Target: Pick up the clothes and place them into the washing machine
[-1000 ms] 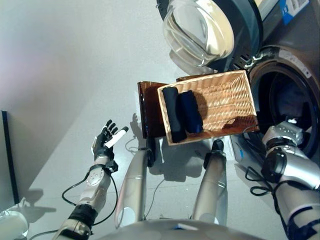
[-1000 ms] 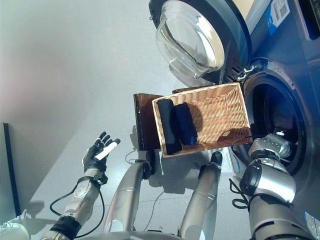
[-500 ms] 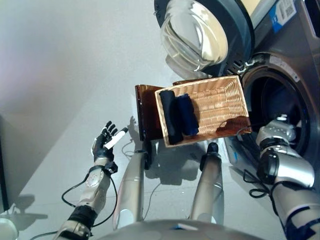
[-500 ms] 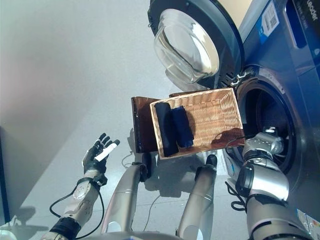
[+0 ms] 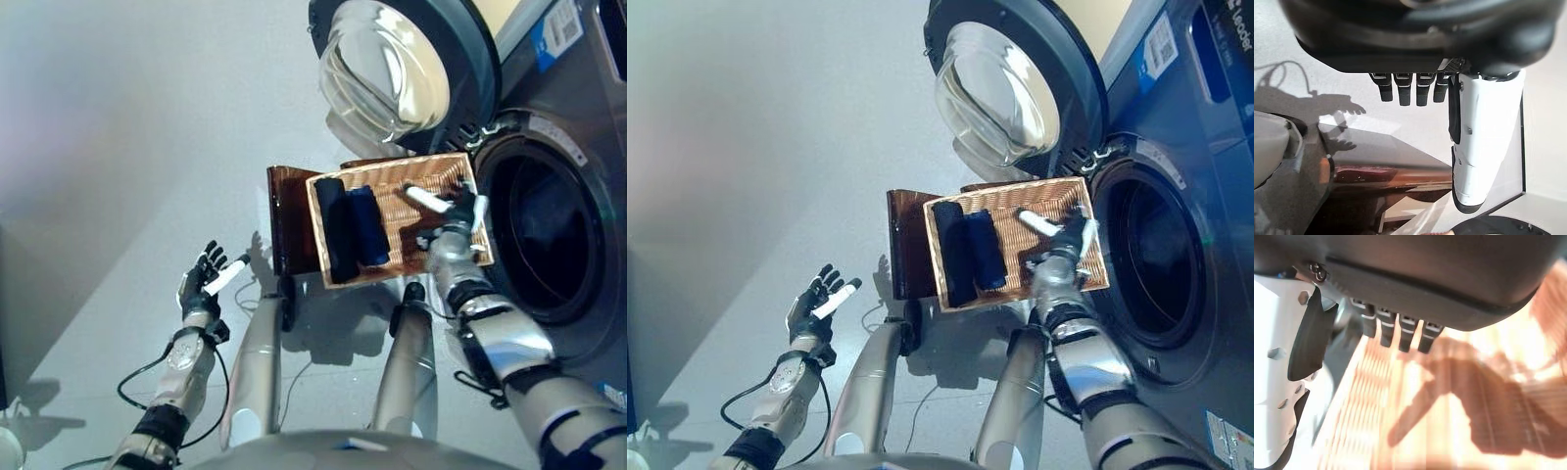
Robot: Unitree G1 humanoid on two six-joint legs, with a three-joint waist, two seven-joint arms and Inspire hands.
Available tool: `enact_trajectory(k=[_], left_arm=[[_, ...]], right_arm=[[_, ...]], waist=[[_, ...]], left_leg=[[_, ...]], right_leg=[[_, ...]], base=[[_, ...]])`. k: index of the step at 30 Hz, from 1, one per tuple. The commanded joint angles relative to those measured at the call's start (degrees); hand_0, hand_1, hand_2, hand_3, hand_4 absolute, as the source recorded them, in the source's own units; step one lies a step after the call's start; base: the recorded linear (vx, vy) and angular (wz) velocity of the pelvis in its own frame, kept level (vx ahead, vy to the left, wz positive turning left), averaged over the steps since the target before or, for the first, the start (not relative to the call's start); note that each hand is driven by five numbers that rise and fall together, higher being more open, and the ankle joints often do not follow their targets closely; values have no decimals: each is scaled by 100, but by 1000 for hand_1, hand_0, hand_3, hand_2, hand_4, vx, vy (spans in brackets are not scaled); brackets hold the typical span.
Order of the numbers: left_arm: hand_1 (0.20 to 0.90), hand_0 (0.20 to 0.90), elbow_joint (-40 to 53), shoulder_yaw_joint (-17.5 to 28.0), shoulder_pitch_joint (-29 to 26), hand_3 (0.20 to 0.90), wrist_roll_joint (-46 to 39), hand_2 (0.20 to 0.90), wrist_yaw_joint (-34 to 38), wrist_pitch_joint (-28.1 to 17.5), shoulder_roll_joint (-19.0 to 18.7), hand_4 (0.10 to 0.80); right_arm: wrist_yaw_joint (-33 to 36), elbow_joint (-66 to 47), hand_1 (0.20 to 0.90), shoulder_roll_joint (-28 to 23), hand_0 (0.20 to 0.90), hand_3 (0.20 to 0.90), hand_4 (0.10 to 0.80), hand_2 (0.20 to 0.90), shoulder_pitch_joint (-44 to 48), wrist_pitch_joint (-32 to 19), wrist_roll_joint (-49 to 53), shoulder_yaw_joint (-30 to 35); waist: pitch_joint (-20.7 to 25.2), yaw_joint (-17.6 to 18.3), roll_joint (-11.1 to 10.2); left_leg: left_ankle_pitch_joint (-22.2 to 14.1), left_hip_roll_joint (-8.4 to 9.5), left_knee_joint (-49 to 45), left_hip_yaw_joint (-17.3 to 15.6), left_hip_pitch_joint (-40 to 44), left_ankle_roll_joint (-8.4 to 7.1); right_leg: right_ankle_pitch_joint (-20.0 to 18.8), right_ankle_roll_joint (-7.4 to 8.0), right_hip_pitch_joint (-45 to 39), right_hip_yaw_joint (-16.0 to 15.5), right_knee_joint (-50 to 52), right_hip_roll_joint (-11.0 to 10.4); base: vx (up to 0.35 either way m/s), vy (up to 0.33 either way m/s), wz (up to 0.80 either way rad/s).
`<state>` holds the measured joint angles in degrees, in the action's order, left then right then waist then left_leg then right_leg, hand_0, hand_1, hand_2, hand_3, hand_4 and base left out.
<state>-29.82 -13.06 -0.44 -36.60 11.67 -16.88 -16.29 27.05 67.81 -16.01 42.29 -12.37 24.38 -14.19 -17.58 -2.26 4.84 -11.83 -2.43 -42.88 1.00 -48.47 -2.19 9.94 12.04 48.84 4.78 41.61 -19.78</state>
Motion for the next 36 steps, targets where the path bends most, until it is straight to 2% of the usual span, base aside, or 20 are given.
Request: enact_trajectory(k=[1, 9, 16, 24, 28, 33, 36], left_arm=[[900, 900, 77, 539, -97, 900, 121, 900, 175, -553, -279, 800], [900, 900, 97, 564, -118, 900, 151, 900, 174, -623, -342, 800], [900, 900, -183, 535, -144, 900, 274, 900, 106, -630, -255, 800], [900, 900, -522, 469, -216, 900, 438, 900, 68, -661, -138, 800], [900, 900, -603, 452, -223, 900, 457, 900, 62, -653, -103, 800], [900, 900, -604, 335, -246, 900, 560, 900, 72, -659, -42, 800], [900, 900, -627, 311, -261, 900, 607, 900, 58, -648, -30, 800]], right_arm=[[152, -262, 900, -304, 900, 900, 800, 900, 239, -207, -439, -94], [184, 36, 900, -86, 900, 900, 800, 900, 335, -112, -519, -42], [132, 89, 900, 26, 900, 900, 800, 900, -109, -25, -900, -161], [8, 235, 900, 71, 900, 900, 800, 900, -578, 146, -1529, -433], [5, 373, 900, 85, 900, 900, 800, 900, -693, 133, -1315, -196], [168, 444, 900, 135, 900, 900, 800, 900, -782, 214, -1692, -331], [170, 389, 900, 149, 900, 900, 800, 900, -879, 260, -1883, -445]], waist=[[3, -48, -125], [5, -159, -147], [79, -164, -256], [140, -182, -366], [187, -183, -401], [277, -198, -364], [325, -204, -384]], left_leg=[[23, -294, 367, 376, 444, -330], [364, -275, 1179, 331, 889, -359], [772, -270, 2151, 347, 1536, -413], [1206, -349, 3189, 388, 2284, -499], [1402, -408, 3504, 408, 2448, -518], [1797, -479, 4229, 386, 2770, -675], [1896, -521, 4460, 357, 2913, -735]], right_leg=[[-690, -297, -485, 13, -484, -105], [-986, -233, -990, -235, -1180, -155], [-1363, -120, -1711, -563, -2049, -232], [-1690, 3, -2405, -896, -2888, -242], [-1789, 44, -2584, -1013, -3123, -248], [-1925, 114, -2881, -1234, -3556, -230], [-1970, 147, -3038, -1365, -3718, -231]], base=[[7, 2, 6], [7, 0, 1], [65, -20, 3], [57, -22, 4], [8, -8, 0], [35, 3, 6], [22, -32, 9]])
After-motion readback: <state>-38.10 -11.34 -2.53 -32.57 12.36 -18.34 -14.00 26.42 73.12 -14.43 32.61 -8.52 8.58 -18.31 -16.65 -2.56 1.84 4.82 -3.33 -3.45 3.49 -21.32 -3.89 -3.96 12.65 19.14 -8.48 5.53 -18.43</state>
